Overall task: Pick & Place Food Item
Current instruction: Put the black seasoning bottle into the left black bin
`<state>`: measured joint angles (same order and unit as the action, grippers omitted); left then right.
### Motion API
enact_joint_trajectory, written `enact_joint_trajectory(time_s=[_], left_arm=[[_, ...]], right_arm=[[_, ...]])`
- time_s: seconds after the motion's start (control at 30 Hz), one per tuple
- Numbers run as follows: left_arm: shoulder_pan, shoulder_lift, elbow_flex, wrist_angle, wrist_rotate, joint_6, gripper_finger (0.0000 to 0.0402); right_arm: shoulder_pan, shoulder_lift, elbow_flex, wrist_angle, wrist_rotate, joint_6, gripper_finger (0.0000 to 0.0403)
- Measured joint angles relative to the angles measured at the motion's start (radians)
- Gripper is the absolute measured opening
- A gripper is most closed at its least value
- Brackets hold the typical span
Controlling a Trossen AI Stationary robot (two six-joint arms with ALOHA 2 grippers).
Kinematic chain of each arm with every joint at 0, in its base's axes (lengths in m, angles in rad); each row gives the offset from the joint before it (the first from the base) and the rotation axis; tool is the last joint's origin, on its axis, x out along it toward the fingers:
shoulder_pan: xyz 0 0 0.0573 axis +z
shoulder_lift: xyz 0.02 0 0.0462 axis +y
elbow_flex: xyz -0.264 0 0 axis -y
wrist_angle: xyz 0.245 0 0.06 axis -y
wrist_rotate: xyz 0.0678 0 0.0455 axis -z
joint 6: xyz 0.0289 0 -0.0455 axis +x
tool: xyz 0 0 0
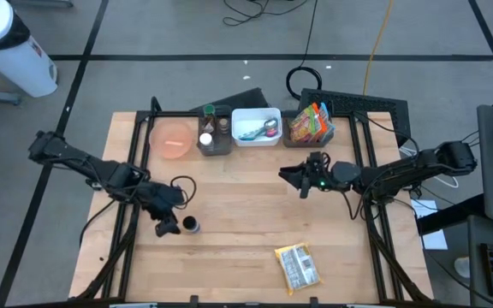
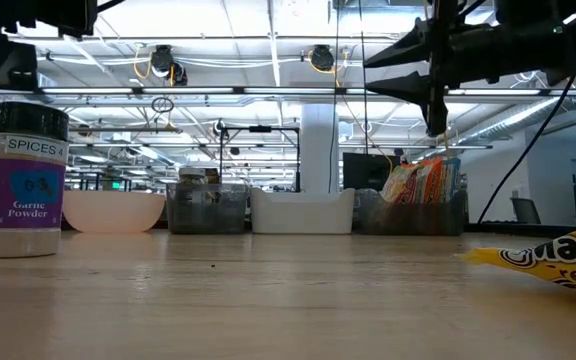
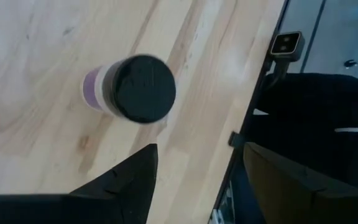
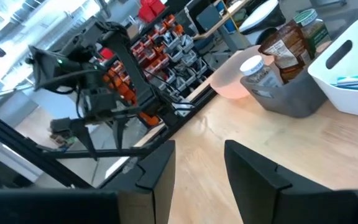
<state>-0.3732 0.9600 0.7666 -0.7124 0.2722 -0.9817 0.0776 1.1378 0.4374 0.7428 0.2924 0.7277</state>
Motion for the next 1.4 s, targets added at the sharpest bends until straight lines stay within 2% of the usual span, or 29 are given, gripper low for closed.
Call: enact_joint_trajectory(time_s=[0.17, 0.4, 0.7, 0.97, 1.23, 1.4], left_arm=[[0.025, 0.0, 0.0, 0.001, -0.014, 0.064, 0.0245], [0.034, 0.0, 0.0, 0.009, -0.122, 0.105, 0.0244], [0.034, 0.0, 0.0, -0.065, -0.201, 0.141, 0.0244], [0.032, 0.006, 0.0, -0.002, -0.193, 0.168, 0.0243], [0.032, 0.12, 0.002, 0.022, -0.066, 0.195, 0.0243], [0.032, 0.181, 0.021, 0.007, -0.072, 0.203, 0.0243]], right_arm=[[0.0, 0.008, 0.0, -0.004, 0.0, -0.007, 0.013], [0.0, 0.022, 0.0, -0.001, -0.005, 0.015, 0.013], [0.0, 0.022, 0.0, -0.009, -0.005, 0.019, 0.013], [0.0, 0.022, 0.0, -0.009, -0.004, 0.019, 0.013], [0.0, 0.022, 0.0, -0.01, 0.023, 0.019, 0.013], [0.0, 0.022, 0.0, -0.015, 0.023, 0.018, 0.013]])
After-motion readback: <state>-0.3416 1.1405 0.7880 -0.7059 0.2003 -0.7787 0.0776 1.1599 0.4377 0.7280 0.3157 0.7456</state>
